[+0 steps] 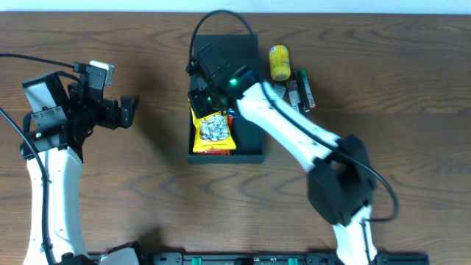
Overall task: Pack container
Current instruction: 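Release the HACKS bag and withdraw the right gripper from the box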
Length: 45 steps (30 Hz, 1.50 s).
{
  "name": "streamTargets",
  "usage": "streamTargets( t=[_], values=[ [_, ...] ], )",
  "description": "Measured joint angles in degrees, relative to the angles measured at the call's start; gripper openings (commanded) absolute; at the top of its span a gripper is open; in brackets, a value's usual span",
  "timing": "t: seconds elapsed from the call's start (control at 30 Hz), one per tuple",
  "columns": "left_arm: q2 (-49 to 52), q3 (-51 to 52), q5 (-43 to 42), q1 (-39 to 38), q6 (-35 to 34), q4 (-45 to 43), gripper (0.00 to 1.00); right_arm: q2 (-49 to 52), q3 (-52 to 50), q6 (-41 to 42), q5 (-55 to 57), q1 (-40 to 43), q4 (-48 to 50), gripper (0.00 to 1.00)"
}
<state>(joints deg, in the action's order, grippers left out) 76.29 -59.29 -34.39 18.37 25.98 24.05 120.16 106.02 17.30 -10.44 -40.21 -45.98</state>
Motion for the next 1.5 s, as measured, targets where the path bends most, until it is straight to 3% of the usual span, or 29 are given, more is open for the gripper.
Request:
streamTargets(
  t=[0.23, 0.5, 0.97, 1.5],
  values=[
    [0.00, 0.00, -2.97, -1.97, 0.00, 0.00, 0.95, -4.00, 0.11, -2.10, -0.13, 2.14, -11.19, 0.02],
    [0.00, 0.02, -2.89, -9.99, 0.00, 0.00, 0.95, -3.65, -0.13, -4.28, 1.42, 4.94, -16.28, 0.02],
    [0.00, 0.02, -2.49, -12.28, 0.00, 0.02, 0.95, -2.40, -16.37, -4.76, -2.78, 4.42, -6.14, 0.02],
    [0.00, 0.02, -1.36, -12.28, 0.00, 0.04, 0.95, -2.40, -17.64, -4.76, -5.84, 3.23, -2.29, 0.01]
  ],
)
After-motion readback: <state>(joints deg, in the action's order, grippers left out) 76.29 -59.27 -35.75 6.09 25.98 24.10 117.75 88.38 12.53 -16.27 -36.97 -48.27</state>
